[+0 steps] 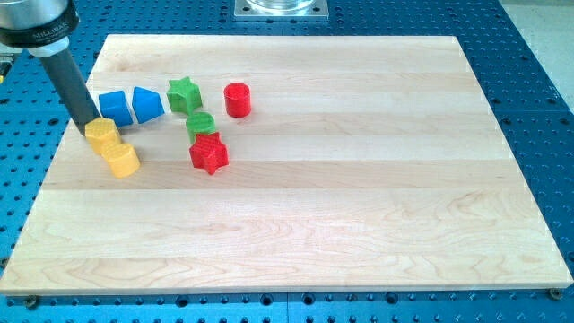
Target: Separate the heart from the hexagon
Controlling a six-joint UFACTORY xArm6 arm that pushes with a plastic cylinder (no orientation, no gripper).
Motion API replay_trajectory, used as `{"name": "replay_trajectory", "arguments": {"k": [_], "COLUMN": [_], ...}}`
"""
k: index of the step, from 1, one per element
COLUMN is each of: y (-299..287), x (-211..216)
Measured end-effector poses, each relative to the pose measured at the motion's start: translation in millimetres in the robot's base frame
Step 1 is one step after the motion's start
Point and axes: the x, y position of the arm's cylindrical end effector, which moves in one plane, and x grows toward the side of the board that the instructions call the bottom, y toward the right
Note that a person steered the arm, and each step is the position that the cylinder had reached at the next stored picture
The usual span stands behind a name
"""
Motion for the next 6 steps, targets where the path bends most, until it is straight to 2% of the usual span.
{"name": "replay_trajectory", "arguments": {"k": [1, 2, 4, 5, 6], "y": [-25, -46, -46, -43, -19], "x": [1, 19, 30, 64, 78]}}
